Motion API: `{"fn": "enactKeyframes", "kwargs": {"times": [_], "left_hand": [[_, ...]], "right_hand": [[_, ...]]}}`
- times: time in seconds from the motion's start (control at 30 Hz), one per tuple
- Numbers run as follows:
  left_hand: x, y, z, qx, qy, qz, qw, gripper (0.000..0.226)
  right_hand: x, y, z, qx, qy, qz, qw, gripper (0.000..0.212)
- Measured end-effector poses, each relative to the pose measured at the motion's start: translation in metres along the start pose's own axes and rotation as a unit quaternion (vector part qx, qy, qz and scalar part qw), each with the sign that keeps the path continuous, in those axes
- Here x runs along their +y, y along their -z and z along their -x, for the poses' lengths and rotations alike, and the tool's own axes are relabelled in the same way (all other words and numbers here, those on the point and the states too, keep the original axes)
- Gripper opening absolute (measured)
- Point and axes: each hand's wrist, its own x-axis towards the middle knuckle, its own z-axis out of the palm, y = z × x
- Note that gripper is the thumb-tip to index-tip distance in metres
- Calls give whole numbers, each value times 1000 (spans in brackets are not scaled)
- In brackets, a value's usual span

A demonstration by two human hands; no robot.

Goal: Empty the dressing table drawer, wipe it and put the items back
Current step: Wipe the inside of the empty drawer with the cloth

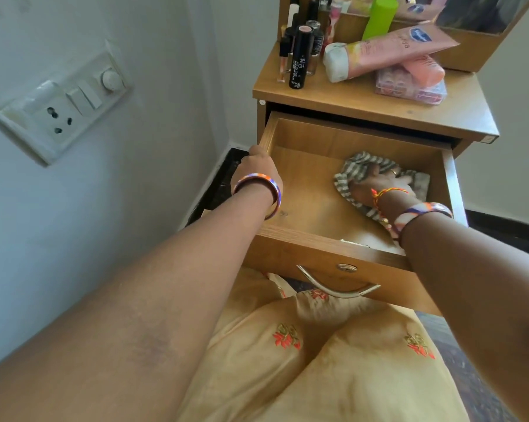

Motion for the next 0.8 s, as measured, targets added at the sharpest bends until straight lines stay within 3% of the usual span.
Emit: {"fn": "enactKeyframes", "kwargs": {"times": [0.07,0.17,0.33,0.5,0.7,0.8], "left_hand": [[0,0,-1,-1,1,2,1000,47],[-1,1,-3,-9,1,3,1000,46],[-2,-1,-5,-9,-8,2,1000,50],[-1,-3,-9,4,-7,15,1000,39],[-1,-3,-9,10,-2,8,1000,33],[-1,-3,-10,8,-5,7,1000,33]], "right_hand": [[-17,-4,11,-32,64,-12,997,50],[-63,0,14,16,139,-9,990,69],[-104,3,6,10,232,10,973,75],[-92,12,6,-29,300,90,949,72],[-65,4,40,-63,410,240,878,73],[-67,6,32,-66,395,216,890,74]]}}
